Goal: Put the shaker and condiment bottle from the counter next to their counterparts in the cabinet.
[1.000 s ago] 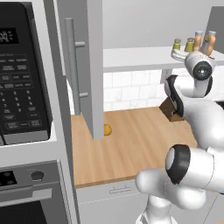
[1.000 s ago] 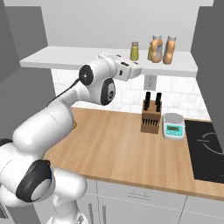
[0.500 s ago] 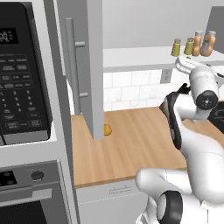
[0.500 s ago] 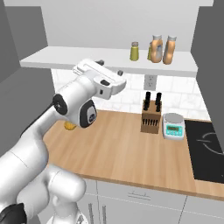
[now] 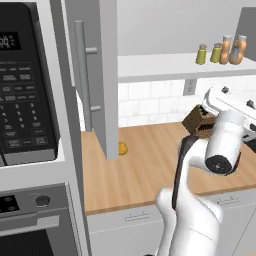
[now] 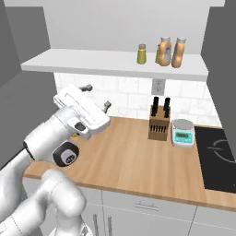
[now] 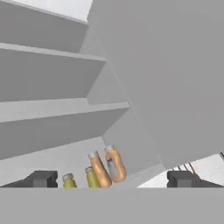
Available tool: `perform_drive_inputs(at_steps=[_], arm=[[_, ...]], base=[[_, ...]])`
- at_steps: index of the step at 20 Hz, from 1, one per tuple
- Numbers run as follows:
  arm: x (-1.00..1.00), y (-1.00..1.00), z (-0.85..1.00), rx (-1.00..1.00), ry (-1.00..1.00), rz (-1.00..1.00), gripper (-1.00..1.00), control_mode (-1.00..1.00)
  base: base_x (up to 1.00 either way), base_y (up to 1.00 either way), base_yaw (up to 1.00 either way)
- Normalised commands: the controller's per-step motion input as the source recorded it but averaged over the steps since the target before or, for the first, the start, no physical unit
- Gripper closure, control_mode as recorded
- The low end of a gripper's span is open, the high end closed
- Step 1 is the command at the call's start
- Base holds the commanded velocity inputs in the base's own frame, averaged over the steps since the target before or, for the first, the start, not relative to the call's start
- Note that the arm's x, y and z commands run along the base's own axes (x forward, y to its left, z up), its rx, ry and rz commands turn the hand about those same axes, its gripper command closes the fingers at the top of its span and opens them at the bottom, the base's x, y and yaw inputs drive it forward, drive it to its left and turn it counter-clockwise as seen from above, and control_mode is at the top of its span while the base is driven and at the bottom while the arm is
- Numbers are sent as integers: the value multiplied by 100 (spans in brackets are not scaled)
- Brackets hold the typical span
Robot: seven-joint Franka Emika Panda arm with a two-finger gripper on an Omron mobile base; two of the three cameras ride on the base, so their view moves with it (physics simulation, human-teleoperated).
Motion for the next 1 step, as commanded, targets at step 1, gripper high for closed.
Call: perform_drive_inputs(at_steps=[1], arm=[[-100, 61, -67, 0, -19, -18, -100, -100]], base=[[0, 0, 0]])
